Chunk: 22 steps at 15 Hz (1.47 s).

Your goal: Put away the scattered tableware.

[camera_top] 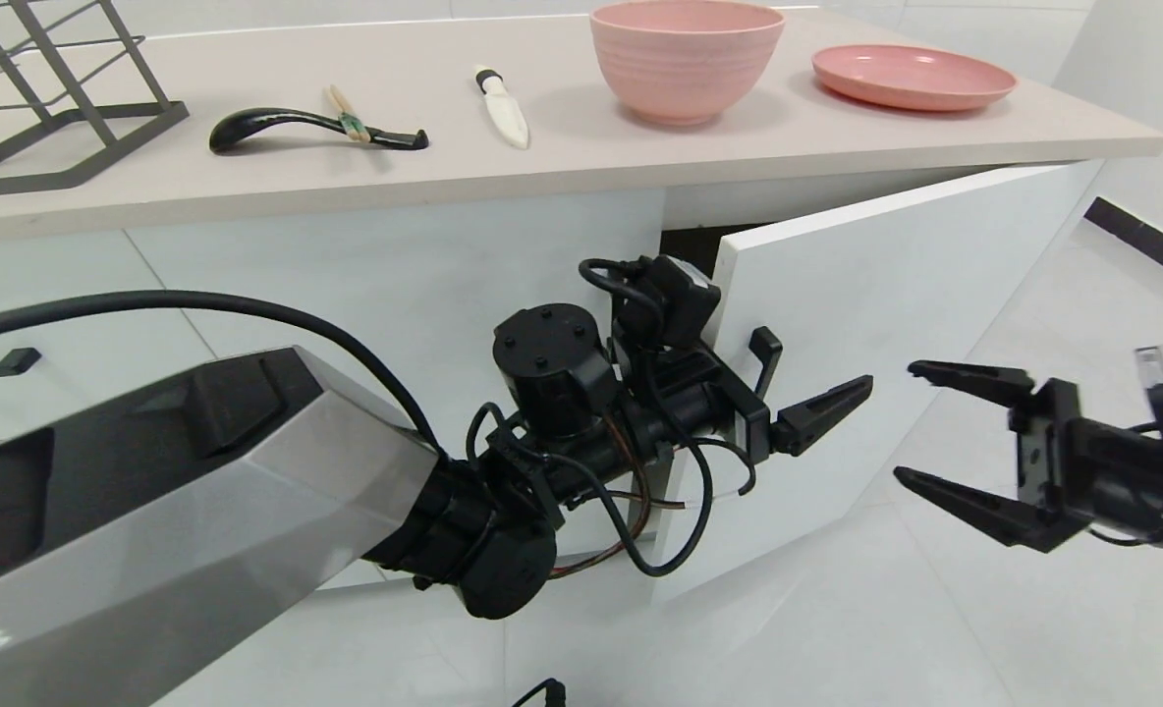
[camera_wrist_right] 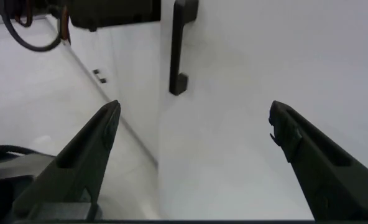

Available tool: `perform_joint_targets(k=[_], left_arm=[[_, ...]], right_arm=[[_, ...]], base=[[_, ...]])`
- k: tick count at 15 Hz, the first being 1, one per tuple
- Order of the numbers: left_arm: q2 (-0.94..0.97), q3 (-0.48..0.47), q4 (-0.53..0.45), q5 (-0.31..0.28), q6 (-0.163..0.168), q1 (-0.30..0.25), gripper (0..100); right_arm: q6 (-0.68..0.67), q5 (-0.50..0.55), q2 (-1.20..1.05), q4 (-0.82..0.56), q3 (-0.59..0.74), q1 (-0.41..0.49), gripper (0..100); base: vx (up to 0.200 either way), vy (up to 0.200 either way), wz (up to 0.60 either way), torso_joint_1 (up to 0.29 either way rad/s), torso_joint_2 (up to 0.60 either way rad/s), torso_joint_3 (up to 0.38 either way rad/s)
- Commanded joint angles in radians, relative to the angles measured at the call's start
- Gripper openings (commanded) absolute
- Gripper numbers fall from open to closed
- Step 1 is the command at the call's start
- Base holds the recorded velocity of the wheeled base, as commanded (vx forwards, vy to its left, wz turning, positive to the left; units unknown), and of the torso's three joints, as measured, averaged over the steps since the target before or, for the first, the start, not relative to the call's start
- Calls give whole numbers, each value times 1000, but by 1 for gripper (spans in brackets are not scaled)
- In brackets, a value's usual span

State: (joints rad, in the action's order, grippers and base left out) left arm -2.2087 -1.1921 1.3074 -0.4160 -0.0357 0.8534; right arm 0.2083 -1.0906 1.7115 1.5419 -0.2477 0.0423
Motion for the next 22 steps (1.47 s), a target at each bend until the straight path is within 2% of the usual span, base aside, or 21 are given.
perform_joint_targets(k=[1,4,5,8,11,13,14,17,18,20,22], left_arm=[[3,6,9,6,-1,1,100],[7,39,41,8,-6,24,100],[11,62,56,13,-19,44,100],[9,69,59,22,-27,61,100],[6,71,59,28,-36,72,100],[4,88,59,86,-98,111,100],[3,92,59,91,-105,119,100],[-3,101,58,91,-107,134,100],[-6,101,59,91,-107,136,100],[-19,101,61,91,-105,164,100],[-31,100,62,91,-107,182,100]], right_arm=[[-3,0,-282,1,51,76,100],[0,14,-460,-2,41,166,100],[-1,34,-475,-3,21,188,100],[-36,100,-481,-5,-27,195,100],[-52,193,-497,-13,-22,241,100],[-52,204,-546,-60,-7,264,100],[-52,206,-578,-103,1,266,100],[-49,232,-803,-448,-7,266,100],[-49,247,-836,-499,-9,266,100],[-46,271,-977,-707,-55,261,100],[-46,273,-1018,-760,-71,264,100]], base=[[0,0,0,0,0,0],[0,0,0,0,0,0],[0,0,0,0,0,0],[0,0,0,0,0,0],[0,0,0,0,0,0],[0,0,0,0,0,0],[0,0,0,0,0,0],[0,0,0,0,0,0],[0,0,0,0,0,0],[0,0,0,0,0,0],[0,0,0,0,0,0]])
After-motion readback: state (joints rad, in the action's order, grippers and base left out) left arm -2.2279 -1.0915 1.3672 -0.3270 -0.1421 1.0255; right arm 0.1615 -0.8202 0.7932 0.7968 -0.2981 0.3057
